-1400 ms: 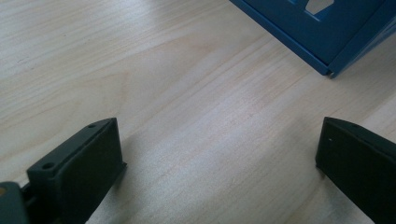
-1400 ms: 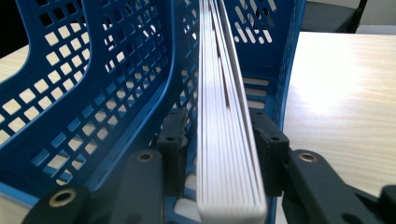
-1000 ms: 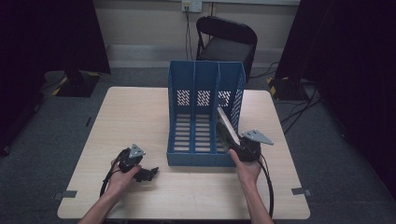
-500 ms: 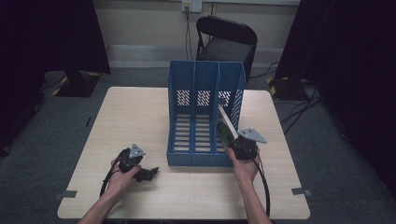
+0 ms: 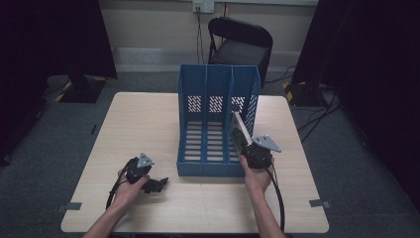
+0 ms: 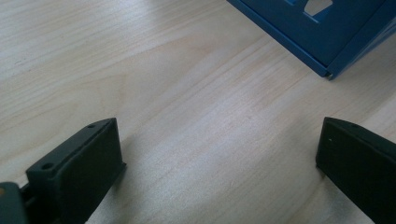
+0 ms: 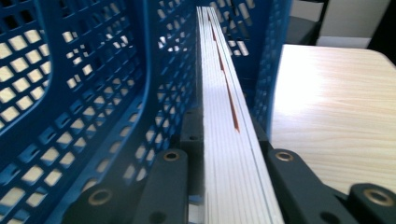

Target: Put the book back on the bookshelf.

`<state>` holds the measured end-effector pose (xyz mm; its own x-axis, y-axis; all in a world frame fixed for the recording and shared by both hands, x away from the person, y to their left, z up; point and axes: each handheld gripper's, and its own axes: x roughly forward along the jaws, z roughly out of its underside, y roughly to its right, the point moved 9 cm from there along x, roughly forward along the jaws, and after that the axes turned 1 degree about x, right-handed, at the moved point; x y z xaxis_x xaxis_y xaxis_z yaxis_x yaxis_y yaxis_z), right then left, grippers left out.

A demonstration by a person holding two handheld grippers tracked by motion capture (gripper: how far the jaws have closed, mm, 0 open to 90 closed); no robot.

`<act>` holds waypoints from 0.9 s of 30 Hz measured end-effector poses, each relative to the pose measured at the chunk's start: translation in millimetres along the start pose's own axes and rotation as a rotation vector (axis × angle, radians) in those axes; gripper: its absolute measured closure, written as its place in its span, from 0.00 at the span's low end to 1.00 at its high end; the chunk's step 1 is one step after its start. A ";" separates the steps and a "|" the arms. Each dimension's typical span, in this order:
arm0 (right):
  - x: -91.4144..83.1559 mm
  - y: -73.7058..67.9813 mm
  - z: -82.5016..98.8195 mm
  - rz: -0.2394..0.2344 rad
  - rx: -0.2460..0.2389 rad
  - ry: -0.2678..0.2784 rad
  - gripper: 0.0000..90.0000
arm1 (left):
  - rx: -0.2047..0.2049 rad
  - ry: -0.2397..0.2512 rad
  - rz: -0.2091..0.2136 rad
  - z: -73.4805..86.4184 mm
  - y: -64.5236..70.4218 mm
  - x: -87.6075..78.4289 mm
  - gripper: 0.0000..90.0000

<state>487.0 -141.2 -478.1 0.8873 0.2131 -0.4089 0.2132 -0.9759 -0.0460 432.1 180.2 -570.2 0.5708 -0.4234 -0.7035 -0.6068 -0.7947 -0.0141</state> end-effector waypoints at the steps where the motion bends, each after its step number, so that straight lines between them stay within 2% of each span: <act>1: 0.0 1.5 -0.1 0.010 0.000 0.002 0.85 | 0.000 0.000 0.000 0.0 0.1 0.0 0.00; 4: -0.1 6.0 -1.1 0.026 0.014 0.006 0.85 | 0.000 0.000 0.001 0.0 0.0 0.0 0.00; 6: -0.3 8.7 -2.9 0.055 0.017 0.013 0.85 | 0.000 0.000 0.001 0.0 0.1 0.0 0.00; 12: -0.1 10.7 -0.3 0.074 0.052 0.015 0.85 | 0.000 0.000 0.001 0.0 0.1 0.0 0.00; 14: -0.7 10.4 1.0 0.097 0.053 0.019 0.85 | 0.000 0.000 0.000 0.0 0.1 0.0 0.00; 18: -1.1 11.0 4.2 0.097 0.067 0.016 0.85 | 0.000 0.002 -0.001 -0.1 0.3 -0.1 0.00; 21: 0.7 10.0 2.7 0.082 0.035 0.001 0.84 | 0.000 0.001 0.000 -0.1 0.3 -0.2 0.00; 27: 2.1 10.6 -4.1 0.066 0.040 -0.014 0.82 | 0.000 0.001 0.001 -0.1 0.3 -0.1 0.00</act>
<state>492.8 -150.9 -475.7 0.8931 0.1477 -0.4250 0.1376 -0.9890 -0.0544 431.9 179.9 -570.0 0.5711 -0.4247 -0.7025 -0.6073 -0.7944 -0.0135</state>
